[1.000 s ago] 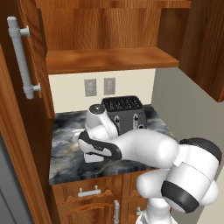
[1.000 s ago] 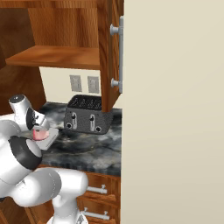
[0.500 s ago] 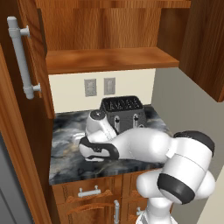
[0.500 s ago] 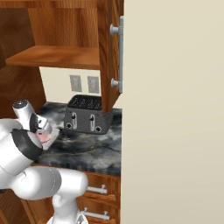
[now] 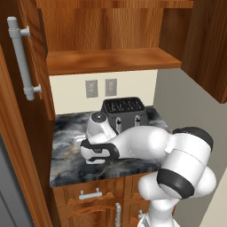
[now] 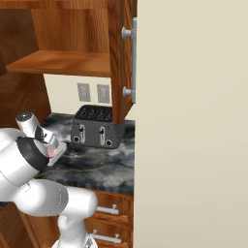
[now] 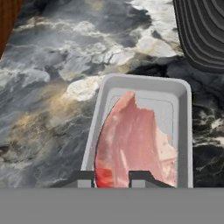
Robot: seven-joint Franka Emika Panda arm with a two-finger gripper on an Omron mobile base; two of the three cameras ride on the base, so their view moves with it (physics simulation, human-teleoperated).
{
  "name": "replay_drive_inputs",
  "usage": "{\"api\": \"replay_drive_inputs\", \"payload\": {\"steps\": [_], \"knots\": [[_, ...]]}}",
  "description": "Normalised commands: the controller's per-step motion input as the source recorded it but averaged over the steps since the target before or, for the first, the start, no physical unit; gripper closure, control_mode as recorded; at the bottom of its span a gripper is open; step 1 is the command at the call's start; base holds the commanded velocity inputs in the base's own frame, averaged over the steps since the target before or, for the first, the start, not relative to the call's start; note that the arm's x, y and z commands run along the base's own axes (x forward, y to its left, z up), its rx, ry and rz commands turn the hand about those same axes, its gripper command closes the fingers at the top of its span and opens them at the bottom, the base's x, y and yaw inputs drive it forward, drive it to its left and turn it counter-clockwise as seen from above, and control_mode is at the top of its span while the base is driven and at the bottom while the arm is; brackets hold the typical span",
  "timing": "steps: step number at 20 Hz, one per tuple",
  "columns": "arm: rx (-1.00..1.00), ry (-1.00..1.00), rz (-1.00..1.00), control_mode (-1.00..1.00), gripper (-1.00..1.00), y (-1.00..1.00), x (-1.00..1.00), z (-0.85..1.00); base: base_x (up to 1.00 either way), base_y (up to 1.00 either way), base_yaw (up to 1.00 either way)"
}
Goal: Retrieve the tupperware from the cabinet, then place the raw meat into the tupperware to avoid contamination.
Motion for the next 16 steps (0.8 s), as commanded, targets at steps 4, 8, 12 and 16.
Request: {"api": "replay_drive_inputs", "payload": {"steps": [4, 8, 12, 16], "knots": [[0.00, 0.00, 0.00, -1.00, -1.00, 0.00, 0.00, 0.00, 0.00, 0.00, 0.00], [0.00, 0.01, 0.00, -1.00, -1.00, 0.00, 0.00, 0.01, 0.00, 0.00, 0.00], [0.00, 0.06, -0.01, -1.00, -1.00, -0.06, 0.00, 0.28, 0.00, 0.00, 0.00], [0.00, 0.12, -0.04, -1.00, -1.00, -0.09, -0.05, 0.27, 0.00, 0.00, 0.00]]}}
